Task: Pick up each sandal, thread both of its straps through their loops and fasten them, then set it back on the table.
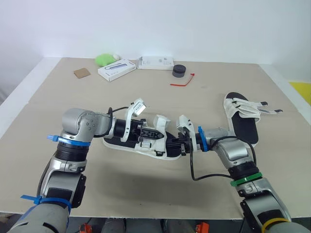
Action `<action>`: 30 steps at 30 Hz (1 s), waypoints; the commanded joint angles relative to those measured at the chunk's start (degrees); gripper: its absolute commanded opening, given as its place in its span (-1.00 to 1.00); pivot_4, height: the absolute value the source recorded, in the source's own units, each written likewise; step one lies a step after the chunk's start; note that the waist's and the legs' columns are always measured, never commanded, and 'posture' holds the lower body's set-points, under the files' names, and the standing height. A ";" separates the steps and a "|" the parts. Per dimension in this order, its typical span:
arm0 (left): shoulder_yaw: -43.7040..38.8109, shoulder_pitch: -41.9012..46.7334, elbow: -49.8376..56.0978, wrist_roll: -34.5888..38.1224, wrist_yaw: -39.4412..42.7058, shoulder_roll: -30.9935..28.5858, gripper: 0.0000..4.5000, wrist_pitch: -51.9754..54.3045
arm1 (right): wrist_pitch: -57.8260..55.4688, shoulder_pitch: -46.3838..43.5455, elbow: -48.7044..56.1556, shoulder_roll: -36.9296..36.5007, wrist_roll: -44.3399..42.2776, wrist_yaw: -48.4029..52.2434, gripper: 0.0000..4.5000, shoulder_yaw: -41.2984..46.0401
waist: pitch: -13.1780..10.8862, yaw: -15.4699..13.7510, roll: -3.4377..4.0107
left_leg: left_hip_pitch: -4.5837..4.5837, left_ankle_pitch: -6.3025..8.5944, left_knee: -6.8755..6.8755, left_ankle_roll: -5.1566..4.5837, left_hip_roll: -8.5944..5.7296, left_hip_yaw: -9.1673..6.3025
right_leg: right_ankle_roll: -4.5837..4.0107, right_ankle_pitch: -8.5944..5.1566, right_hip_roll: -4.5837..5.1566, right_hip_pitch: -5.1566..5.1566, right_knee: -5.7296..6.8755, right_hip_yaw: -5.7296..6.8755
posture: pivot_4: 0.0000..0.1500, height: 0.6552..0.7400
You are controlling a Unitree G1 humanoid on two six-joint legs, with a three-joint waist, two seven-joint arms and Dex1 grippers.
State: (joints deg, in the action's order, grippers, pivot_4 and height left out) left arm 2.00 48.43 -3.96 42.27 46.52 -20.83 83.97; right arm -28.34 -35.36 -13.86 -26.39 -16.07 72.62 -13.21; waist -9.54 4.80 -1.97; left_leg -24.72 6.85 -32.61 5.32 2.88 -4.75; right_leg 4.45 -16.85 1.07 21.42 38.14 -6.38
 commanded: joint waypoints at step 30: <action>15.27 -5.59 5.78 -9.91 4.63 -5.96 -0.93 -17.17 | -1.03 0.94 -0.69 -0.39 0.93 -1.05 -1.00 -0.82 | -0.02 -0.46 0.04 | 0.04 0.01 -0.33 0.02 -0.03 0.04 | -0.18 -0.07 0.08 -0.16 0.00 -0.01 | 1.00 1.00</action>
State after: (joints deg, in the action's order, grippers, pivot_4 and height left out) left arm 16.52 43.08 2.95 34.45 52.15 -25.01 66.22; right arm -28.76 -35.02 -13.72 -26.69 -15.92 71.93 -12.84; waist -9.56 4.34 -1.93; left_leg -24.67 6.86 -32.94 5.34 2.85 -4.71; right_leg 4.27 -16.91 1.14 21.26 38.14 -6.39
